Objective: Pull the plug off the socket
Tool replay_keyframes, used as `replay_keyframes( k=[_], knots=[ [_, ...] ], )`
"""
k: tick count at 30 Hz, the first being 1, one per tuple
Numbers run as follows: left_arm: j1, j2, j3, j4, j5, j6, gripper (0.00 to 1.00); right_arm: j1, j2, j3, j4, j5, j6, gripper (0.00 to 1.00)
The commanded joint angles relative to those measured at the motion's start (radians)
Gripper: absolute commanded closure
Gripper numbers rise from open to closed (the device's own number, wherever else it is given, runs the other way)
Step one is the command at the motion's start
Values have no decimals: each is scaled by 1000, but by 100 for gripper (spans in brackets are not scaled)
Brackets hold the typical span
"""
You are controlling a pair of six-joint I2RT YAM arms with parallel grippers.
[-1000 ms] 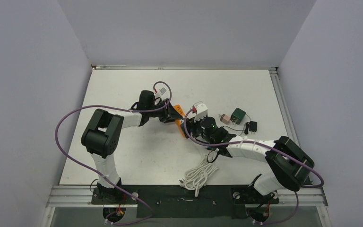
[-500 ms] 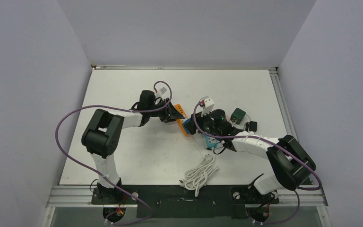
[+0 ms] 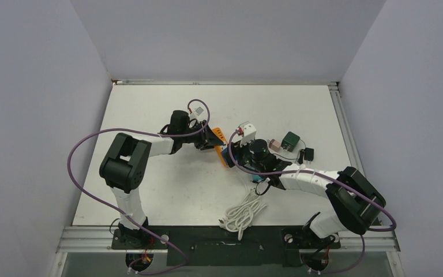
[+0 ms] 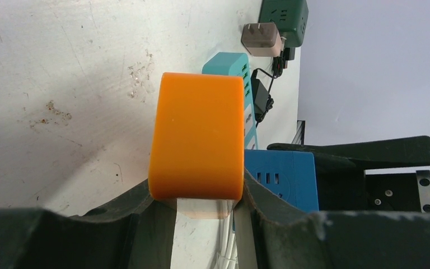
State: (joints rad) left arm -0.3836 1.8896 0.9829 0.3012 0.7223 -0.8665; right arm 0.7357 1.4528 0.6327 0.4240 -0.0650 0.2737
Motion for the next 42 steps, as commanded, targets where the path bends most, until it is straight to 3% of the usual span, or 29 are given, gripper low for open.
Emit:
replay_keyframes(
  k=[1, 13, 18, 27, 37, 42],
  knots=[
    [-9, -16, 32, -19, 22, 7, 100, 71, -55, 21, 60, 163, -67, 95],
    [-3, -10, 37, -39, 15, 11, 100, 121, -44, 41, 30, 262, -98, 95],
    [-5, -16, 37, -36, 19, 20, 100, 93, -46, 40, 37, 178, -70, 95],
    [-13, -31, 45, -31, 26, 38, 100, -83, -46, 1, 118, -143, 46, 95],
    [-21, -38, 50, -26, 34, 49, 100, -102, -38, 5, 120, -194, 50, 95],
    [-20, -35, 54, -57, 19, 57, 100, -72, -45, 8, 93, -119, 14, 95]
  ],
)
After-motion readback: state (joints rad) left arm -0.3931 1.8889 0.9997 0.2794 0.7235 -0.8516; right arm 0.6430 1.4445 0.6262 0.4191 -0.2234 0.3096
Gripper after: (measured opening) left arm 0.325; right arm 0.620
